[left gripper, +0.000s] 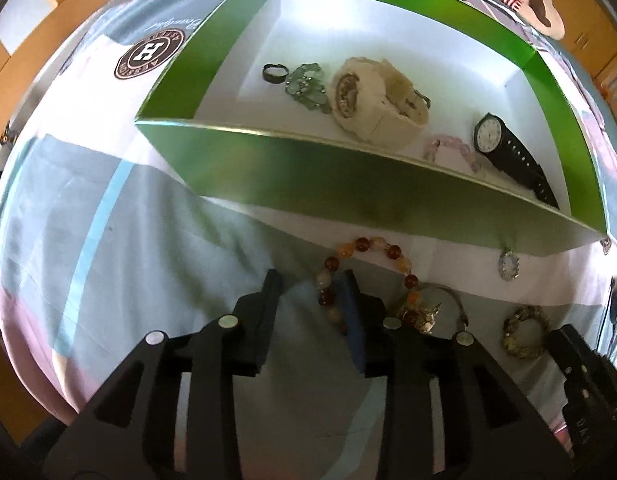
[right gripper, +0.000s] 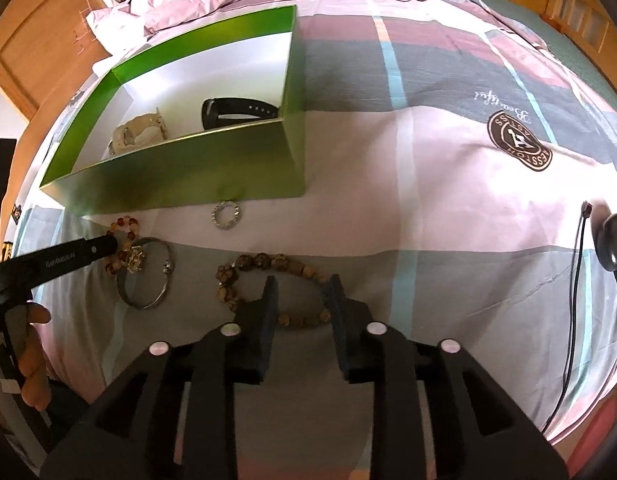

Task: Organize jewelry
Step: 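Move both tools toward the brown and red-orange bead bracelets, then grasp the red-orange bead bracelet with the left tool while the right tool grasps the brown wooden bead bracelet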

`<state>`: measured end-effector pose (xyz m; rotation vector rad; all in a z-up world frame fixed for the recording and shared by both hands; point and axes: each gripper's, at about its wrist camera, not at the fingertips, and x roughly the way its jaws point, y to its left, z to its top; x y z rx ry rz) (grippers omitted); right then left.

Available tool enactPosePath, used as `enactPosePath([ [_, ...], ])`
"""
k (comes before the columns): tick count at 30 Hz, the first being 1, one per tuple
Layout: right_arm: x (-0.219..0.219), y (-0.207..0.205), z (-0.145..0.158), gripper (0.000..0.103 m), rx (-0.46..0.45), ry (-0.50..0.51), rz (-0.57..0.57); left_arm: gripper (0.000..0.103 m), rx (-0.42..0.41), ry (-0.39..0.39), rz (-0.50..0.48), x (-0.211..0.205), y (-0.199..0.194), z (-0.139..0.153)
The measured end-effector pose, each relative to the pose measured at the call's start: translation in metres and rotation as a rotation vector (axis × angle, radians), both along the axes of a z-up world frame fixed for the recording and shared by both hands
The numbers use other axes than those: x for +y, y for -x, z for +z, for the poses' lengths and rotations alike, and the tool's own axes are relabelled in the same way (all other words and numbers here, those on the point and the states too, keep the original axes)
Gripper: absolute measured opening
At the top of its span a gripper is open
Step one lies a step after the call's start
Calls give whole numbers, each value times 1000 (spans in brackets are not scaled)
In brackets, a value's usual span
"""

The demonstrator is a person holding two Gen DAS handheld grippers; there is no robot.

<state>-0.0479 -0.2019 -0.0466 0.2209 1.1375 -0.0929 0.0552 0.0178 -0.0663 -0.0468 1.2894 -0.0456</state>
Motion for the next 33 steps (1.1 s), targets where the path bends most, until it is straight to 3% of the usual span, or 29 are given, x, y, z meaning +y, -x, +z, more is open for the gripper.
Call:
enactPosePath([
  [7, 0, 0, -8, 30, 25, -7, -3, 32, -1, -12, -11, -4, 0, 0],
  [9, -1, 0, -9, 30, 28, -5, -2, 15, -1, -11, 7, -4, 2, 1],
  [11, -2, 1, -10, 30, 30, -5, -8, 9, 6, 26, 30, 7, 14, 3],
  [17, -13, 0, -10, 30, 31, 1, -38, 8, 6, 91, 50, 22, 36, 9],
  [25, -15, -1, -15, 36, 43, 3, -48, 9, -11, 75, 180, 45, 46, 12],
  [29, -11, -1, -15, 39, 39, 5, -41, 10, -11, 69, 177, 47, 41, 13],
  [33, -11, -1, -17, 39, 40, 12, -42, 25, 10, 57, 161, 45, 36, 9],
])
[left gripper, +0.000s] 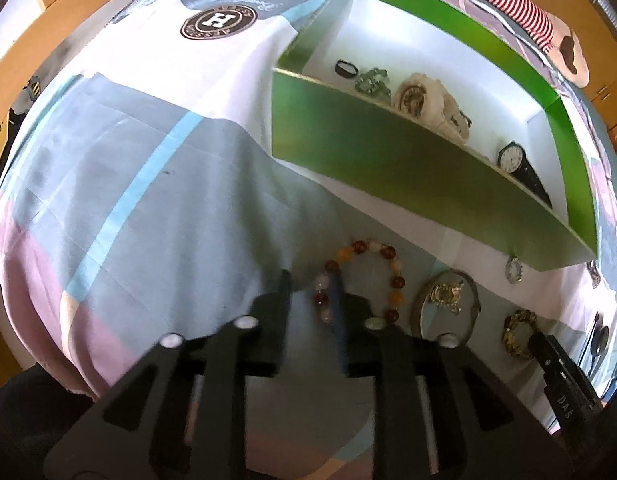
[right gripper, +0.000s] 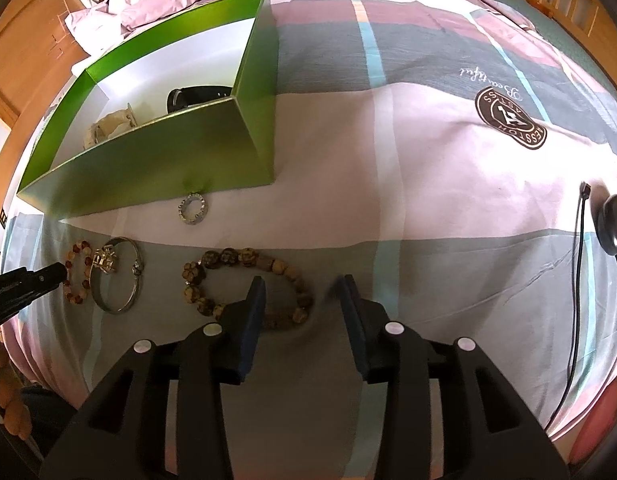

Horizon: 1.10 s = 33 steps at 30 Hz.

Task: Organize jewelry
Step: 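Grasp the red-orange bead bracelet with the left tool while the right tool grasps the brown wooden bead bracelet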

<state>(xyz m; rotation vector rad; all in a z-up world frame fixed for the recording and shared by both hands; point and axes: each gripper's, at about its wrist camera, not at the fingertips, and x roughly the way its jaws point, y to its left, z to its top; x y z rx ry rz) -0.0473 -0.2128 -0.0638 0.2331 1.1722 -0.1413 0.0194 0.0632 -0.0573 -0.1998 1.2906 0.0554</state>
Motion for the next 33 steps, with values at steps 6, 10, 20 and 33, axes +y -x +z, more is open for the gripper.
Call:
enactPosePath([
  [6, 9, 0, -4, 40, -5, 62, 22, 30, 21, -27, -33, -6, 0, -5],
  [10, 11, 0, -5, 42, -7, 77, 26, 33, 25, -33, -41, -9, -2, -7],
  [20, 14, 3, -7, 49, -27, 89, 30, 50, 16, -2, -56, -31, -8, -11],
  [33, 21, 5, -7, 38, -62, 123, 71, 40, 11, -46, -68, -36, -6, -13],
])
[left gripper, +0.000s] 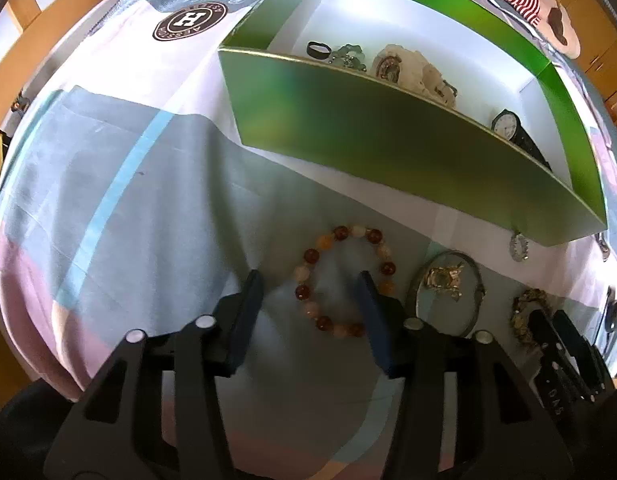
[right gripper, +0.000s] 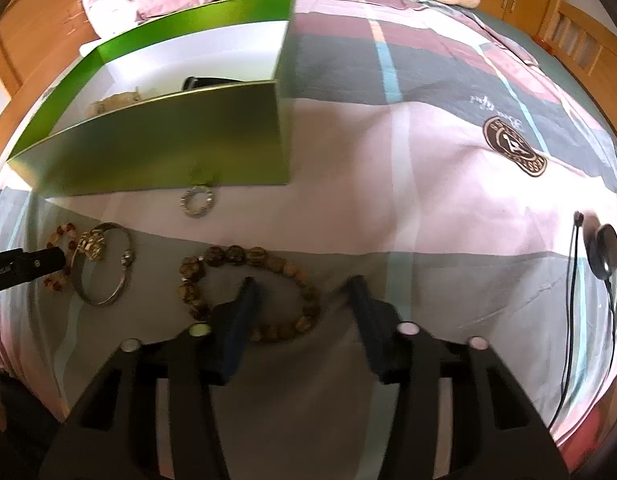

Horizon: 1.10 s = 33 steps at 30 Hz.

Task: Organize jewelry
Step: 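Grasp the red-orange bead bracelet with the left tool while the right tool grasps the brown wooden bead bracelet, then carry both bead bracelets into the green box and open both tools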

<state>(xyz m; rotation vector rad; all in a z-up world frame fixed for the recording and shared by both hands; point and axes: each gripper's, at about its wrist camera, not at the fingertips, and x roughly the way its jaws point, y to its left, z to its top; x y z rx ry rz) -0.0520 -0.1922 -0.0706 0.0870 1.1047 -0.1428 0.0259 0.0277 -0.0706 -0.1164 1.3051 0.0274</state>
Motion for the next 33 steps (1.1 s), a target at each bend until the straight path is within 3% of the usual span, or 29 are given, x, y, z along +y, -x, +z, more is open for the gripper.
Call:
enactPosePath([
  [4, 5, 0, 2, 8, -1, -14, 29, 15, -8, 15, 26, 4, 0, 3],
  [6, 5, 0, 5, 8, 2, -28, 31, 8, -16, 25, 30, 5, 0, 6],
  [12, -2, 5, 43, 8, -75, -90, 46, 8, -66, 106, 2, 12, 5, 34],
  [25, 2, -8, 136, 8, -272, -141, 130, 8, -272, 86, -69, 41, 18, 153],
  [33, 11, -36, 159, 8, -306, -135, 172, 8, -317, 58, -99, 20, -5, 179],
])
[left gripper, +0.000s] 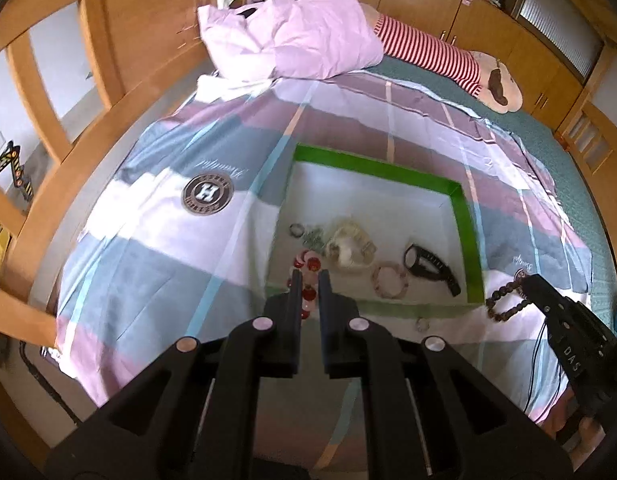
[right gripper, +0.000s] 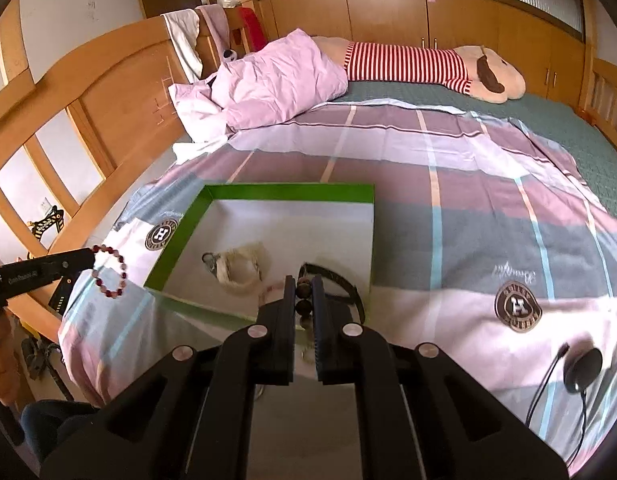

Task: Organize jewelry
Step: 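Carry both bead bracelets into the green box and open both tools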

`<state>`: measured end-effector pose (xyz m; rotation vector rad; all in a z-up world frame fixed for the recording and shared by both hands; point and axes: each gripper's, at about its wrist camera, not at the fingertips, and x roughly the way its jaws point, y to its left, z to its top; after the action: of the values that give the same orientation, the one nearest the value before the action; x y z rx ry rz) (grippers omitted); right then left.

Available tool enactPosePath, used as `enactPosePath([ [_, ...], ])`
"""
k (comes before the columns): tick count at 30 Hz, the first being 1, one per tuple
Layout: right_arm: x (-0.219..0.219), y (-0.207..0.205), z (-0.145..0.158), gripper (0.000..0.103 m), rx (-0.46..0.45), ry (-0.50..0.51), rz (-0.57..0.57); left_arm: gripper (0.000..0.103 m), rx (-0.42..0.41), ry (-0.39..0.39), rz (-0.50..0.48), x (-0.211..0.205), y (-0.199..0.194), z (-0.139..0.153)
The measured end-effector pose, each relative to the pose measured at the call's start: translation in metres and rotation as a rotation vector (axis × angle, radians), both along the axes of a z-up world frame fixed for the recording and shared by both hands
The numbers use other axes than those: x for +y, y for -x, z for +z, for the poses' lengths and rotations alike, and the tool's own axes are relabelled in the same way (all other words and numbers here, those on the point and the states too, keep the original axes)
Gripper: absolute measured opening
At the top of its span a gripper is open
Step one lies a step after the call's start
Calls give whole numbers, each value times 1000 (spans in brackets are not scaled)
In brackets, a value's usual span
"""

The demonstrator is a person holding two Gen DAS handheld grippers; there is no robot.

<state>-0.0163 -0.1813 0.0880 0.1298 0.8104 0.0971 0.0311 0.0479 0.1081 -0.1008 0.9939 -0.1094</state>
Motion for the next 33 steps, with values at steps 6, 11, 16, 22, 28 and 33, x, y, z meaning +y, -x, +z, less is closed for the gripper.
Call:
enactPosePath([
  [6, 8, -30, -16, 8, 34, 39, 2, 8, 23, 36, -27, -30, -28, -29],
  [11, 17, -55, -41, 8, 86, 74, 5, 8, 46, -19, -26, -41, -52, -53],
  [16, 24, -73, -53, 8, 99, 89, 5, 8, 48, -31, -16, -39, -70, -62],
  [22, 29, -86, -64, 8, 116, 100, 18, 8, 59, -41, -16, -42, -82, -76],
  [28, 14, -70, -59, 54, 95, 88, 1, 52, 18, -49, -5, -39, -72, -79],
  [33, -32, -33, -55, 54, 93, 25, -68, 51, 35, 28, -64, -32, -29, -81],
])
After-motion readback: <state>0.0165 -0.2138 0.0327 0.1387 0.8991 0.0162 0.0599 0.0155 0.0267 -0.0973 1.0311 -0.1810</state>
